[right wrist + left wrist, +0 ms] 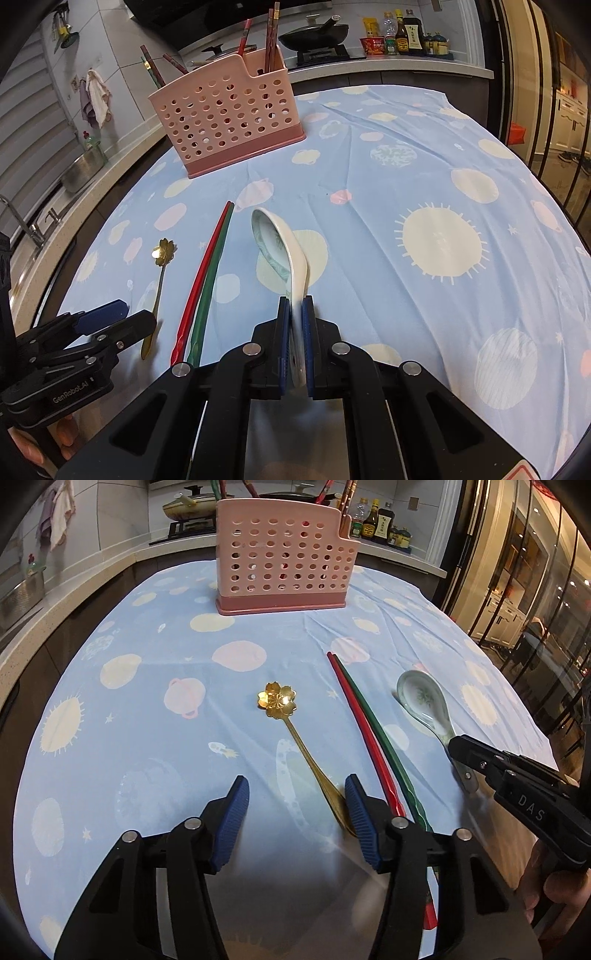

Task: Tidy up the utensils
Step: 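Grasp the white ceramic spoon with the right tool while the left tool grasps the gold spoon, then lift both spoons and carry them above the pink holder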

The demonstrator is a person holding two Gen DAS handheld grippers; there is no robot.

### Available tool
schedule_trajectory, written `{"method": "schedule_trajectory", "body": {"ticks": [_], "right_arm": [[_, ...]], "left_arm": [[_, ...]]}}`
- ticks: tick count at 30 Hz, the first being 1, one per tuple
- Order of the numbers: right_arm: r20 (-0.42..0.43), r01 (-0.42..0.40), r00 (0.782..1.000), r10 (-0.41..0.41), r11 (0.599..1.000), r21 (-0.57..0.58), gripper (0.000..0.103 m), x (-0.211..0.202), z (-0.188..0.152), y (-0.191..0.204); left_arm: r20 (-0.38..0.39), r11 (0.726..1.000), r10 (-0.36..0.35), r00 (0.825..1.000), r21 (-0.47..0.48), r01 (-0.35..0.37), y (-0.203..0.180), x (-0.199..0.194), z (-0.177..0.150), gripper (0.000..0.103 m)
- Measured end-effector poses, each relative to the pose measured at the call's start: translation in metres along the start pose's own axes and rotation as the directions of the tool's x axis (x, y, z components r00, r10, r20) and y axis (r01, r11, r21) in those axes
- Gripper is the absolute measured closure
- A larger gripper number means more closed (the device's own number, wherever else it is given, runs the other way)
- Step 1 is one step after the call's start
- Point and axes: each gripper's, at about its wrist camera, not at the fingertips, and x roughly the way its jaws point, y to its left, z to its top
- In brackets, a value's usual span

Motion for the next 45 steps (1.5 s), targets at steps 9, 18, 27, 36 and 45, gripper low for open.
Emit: {"method": "schedule_trajectory", "body": {"ticks": [9,18,27,36,45], "right_arm": [[-0.001,-0.009,1.0,0.009,1.0,0.004,0.097,-0.002,-0.002,-0.001],[0.002,-0.023,1.0,0.023,1.0,-0.002,0.097,-0.015,-0.008,0.001],[0.057,-0.042,0.997,0.042,0.999,0.001,0.097,-0.039,0.001,0.005],[0.078,-0.045,0.996,0.045,0.999,-0.005,0.096,-0.047,0.009,0.008],[0.06,-0.049,0.997,0.049,0.999,-0.003,0.096,-0.044,-0.001,0.008]], "left_arm": [[0.033,0.993,0.062,0.998,0.103,-0.065,-0.022,0.002,-0.007,0.075],[0.008,1.0,-0.015,1.0,0.014,0.015,0.003,-0.008,-0.004,0.094],[0.071,0.997,-0.061,0.996,-0.034,0.064,0.013,-0.038,0.01,0.103],[0.041,0.997,-0.063,0.997,-0.049,0.065,0.018,-0.033,0.01,0.099],[-0.006,1.0,-0.028,1.0,0.004,0.028,0.002,-0.016,-0.02,0.09]]}}
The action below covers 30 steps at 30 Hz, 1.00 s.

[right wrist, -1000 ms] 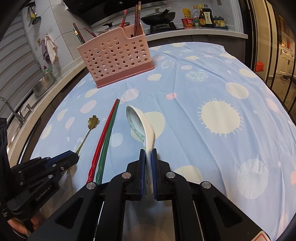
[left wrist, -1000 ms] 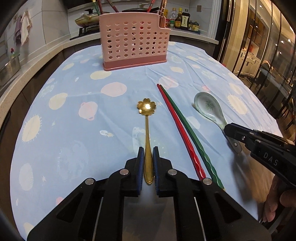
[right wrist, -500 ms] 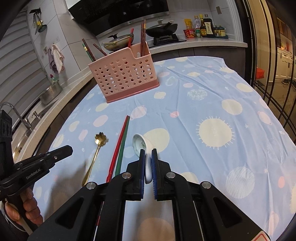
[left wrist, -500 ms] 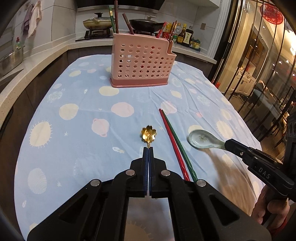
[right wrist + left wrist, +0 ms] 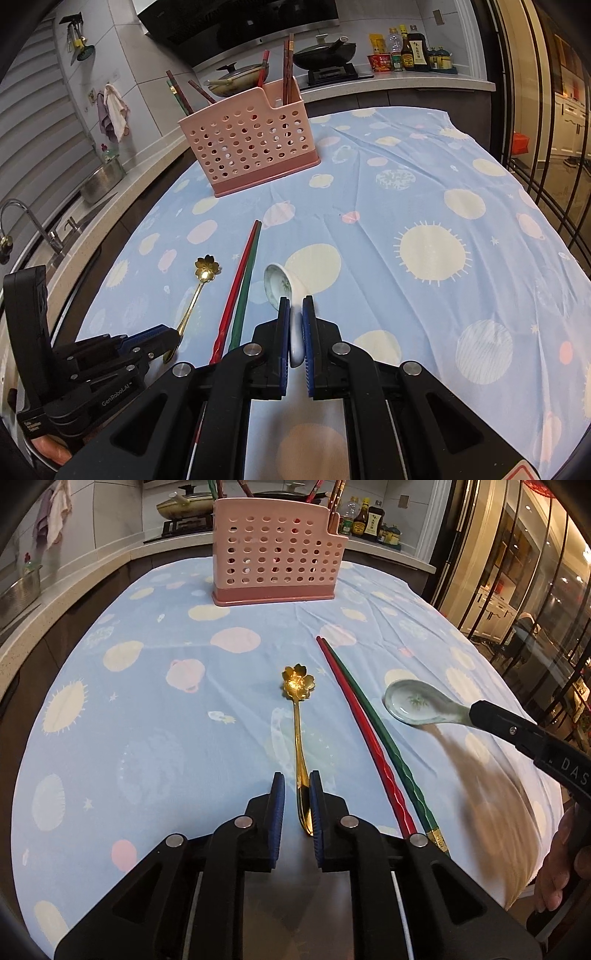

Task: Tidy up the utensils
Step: 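Lift both spoons and carry them above the pink holder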

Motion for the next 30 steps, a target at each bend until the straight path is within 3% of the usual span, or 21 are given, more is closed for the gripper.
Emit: {"method": "schedule_trajectory", "body": {"ticks": [4,5,6,7,10,13,15,21,28,30], "right_arm": [[0.001,-0.002,1.0,0.002,1.0,0.004,0.096,0.001,-0.001,-0.001],[0.0,-0.003,1.0,0.003,1.0,0.005,0.096,0.0,-0.001,-0.001],[0.0,-0.004,1.0,0.004,1.0,0.004,0.096,0.001,-0.001,-0.001],[0.0,-0.003,1.0,0.003,1.0,0.004,0.096,0.001,-0.001,-0.001],[0.0,-0.003,1.0,0.003,1.0,0.005,0.096,0.001,-0.002,-0.002],[0.001,-0.003,1.0,0.003,1.0,0.004,0.096,0.0,-0.002,-0.001],[0.001,-0.003,1.0,0.003,1.0,0.005,0.096,0.001,-0.002,-0.001],[0.006,-0.005,1.0,0.005,1.0,0.002,0.096,-0.003,-0.003,-0.001],[0.037,-0.011,0.999,0.011,1.0,-0.001,0.096,-0.016,0.0,0.001],[0.047,-0.015,0.999,0.015,1.0,-0.001,0.096,-0.019,0.003,0.001]], "left_arm": [[-0.01,1.0,-0.01,1.0,-0.01,0.01,0.002,-0.002,0.001,0.09],[-0.013,1.0,-0.022,1.0,-0.018,0.022,0.002,-0.004,0.001,0.086],[-0.012,0.999,-0.034,0.999,-0.03,0.034,0.004,-0.005,0.0,0.074],[-0.007,0.998,-0.043,0.999,-0.042,0.043,0.005,-0.006,0.0,0.069],[-0.003,0.999,-0.031,0.999,-0.032,0.031,0.002,-0.004,-0.003,0.065],[0.0,1.0,-0.02,1.0,-0.022,0.02,-0.001,-0.004,-0.004,0.069],[-0.003,1.0,-0.017,1.0,-0.016,0.017,-0.001,-0.003,-0.005,0.093],[-0.006,0.999,-0.039,0.999,-0.028,0.039,0.002,-0.01,-0.006,0.093],[0.062,0.996,-0.057,0.996,-0.06,0.061,0.012,-0.034,0.01,0.093],[0.076,0.996,-0.059,0.995,-0.067,0.064,0.016,-0.038,0.017,0.102]]}}
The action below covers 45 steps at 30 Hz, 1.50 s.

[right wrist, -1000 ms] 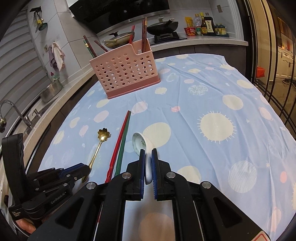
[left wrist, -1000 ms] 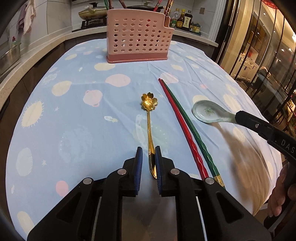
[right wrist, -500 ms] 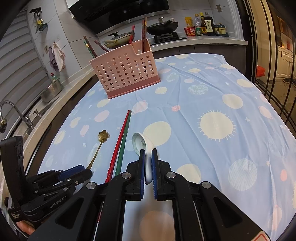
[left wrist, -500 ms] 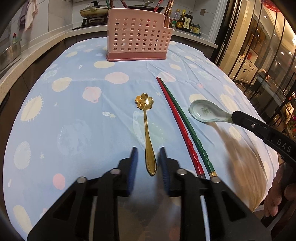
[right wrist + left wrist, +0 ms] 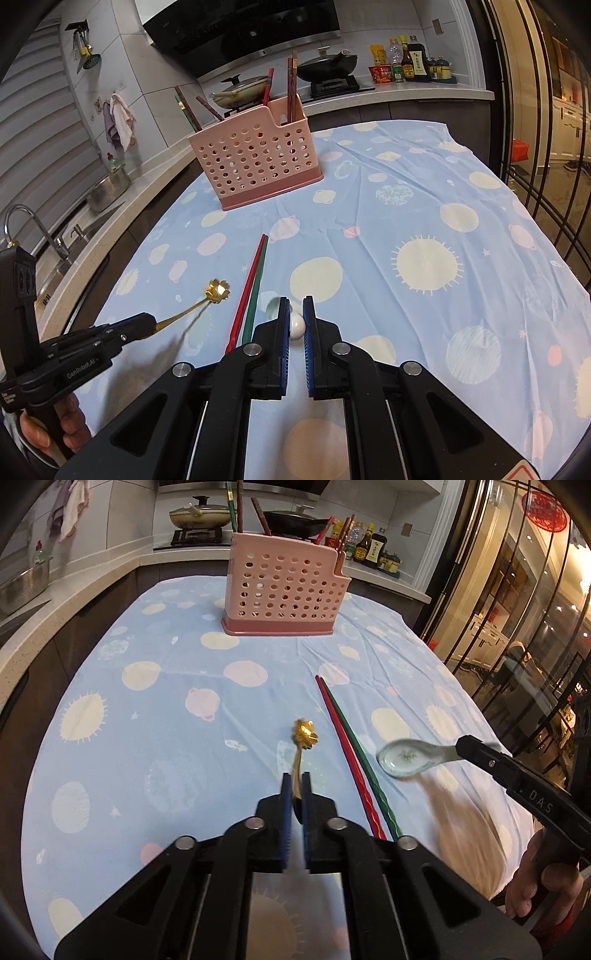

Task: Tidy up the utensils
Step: 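Lift both spoons and carry them above the pink holder, then lower both spoons into the pink holder and open both tools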

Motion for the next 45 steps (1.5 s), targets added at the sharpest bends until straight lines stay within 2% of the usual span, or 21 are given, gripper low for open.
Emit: {"method": "schedule_trajectory", "body": {"ticks": [11,17,22,28,33,41,45], "right_arm": [[0.032,-0.01,0.999,0.01,1.0,-0.007,0.096,-0.007,0.015,0.001],[0.072,-0.001,0.997,0.003,1.0,-0.024,0.096,-0.014,0.037,0.002],[0.1,-0.002,0.995,0.006,0.999,-0.042,0.096,-0.015,0.056,0.005],[0.16,-0.019,0.987,0.029,0.998,-0.063,0.096,-0.011,0.088,0.017],[0.174,-0.036,0.983,0.051,0.996,-0.087,0.096,0.002,0.105,0.034],[0.071,-0.072,0.994,0.081,0.99,-0.118,0.096,0.027,0.07,0.05],[0.058,-0.069,0.995,0.076,0.991,-0.115,0.096,0.029,0.063,0.048]], "left_arm": [[0.038,1.0,0.012,0.999,0.006,-0.012,0.003,-0.005,0.031,0.103],[0.084,0.997,0.015,0.996,0.069,-0.021,-0.006,-0.019,0.055,0.103],[0.096,0.986,0.031,0.995,0.16,-0.046,-0.02,-0.022,0.072,0.102],[0.072,0.973,0.009,0.997,0.23,-0.026,-0.036,-0.018,0.072,0.102],[0.056,0.971,-0.015,0.998,0.241,0.001,-0.044,-0.018,0.066,0.102],[0.096,0.977,-0.02,0.995,0.215,-0.001,-0.04,-0.029,0.077,0.102],[0.1,0.976,-0.018,0.995,0.22,-0.004,-0.041,-0.027,0.081,0.102]]}}
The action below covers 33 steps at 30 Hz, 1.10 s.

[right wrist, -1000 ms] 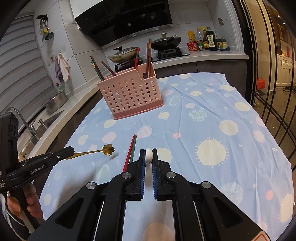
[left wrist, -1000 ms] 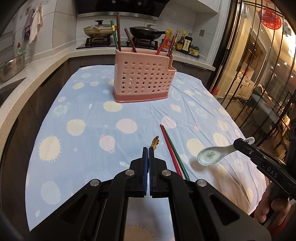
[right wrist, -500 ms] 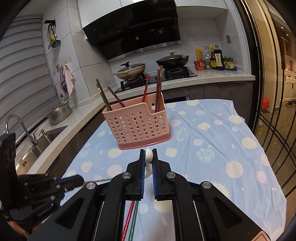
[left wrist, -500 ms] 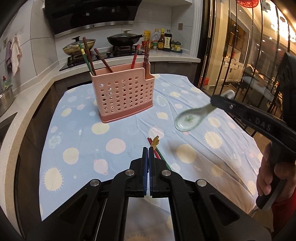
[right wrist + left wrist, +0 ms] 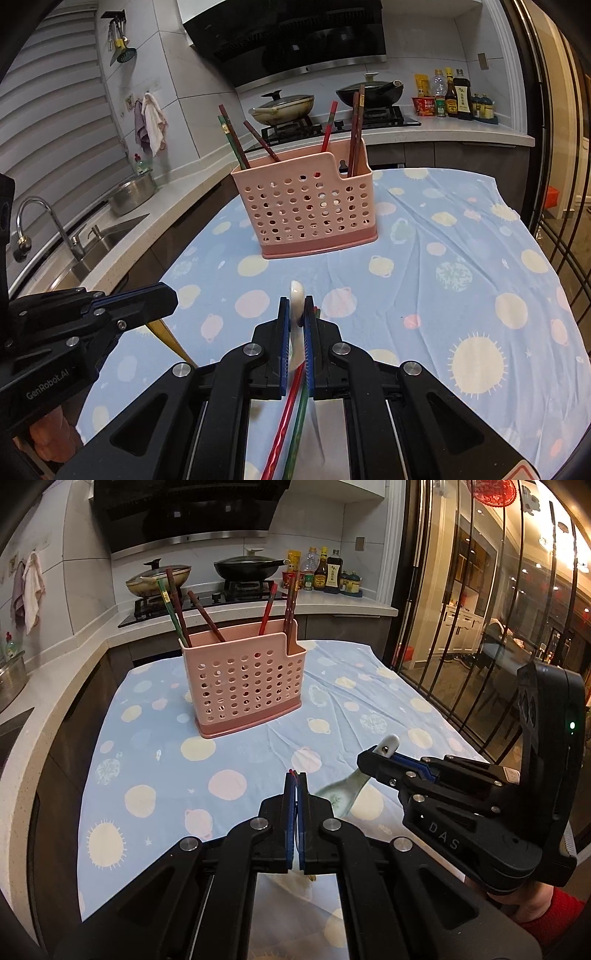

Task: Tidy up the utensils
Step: 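Lower both spoons into the pink holder and open both tools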

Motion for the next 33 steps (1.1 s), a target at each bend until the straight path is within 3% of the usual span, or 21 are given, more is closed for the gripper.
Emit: {"method": "schedule_trajectory", "body": {"ticks": [9,17,25,33], "right_arm": [[0.069,0.038,0.997,-0.038,0.999,-0.001,0.096,-0.02,0.03,-0.013],[0.163,0.058,0.985,-0.052,0.998,-0.035,0.096,-0.019,0.104,-0.021],[0.209,0.042,0.977,-0.036,0.999,-0.024,0.096,0.018,0.184,-0.019],[0.167,0.042,0.985,-0.034,0.998,-0.045,0.096,0.08,0.216,-0.011]], "left_arm": [[0.02,1.0,0.007,1.0,-0.007,-0.007,0.008,0.001,0.018,0.102],[0.109,0.997,0.08,0.991,-0.018,-0.079,0.036,0.003,0.086,0.102],[0.203,0.988,0.157,0.967,-0.032,-0.154,0.065,0.014,0.169,0.102],[0.192,0.982,0.189,0.963,-0.054,-0.182,0.093,0.052,0.207,0.102]]}}
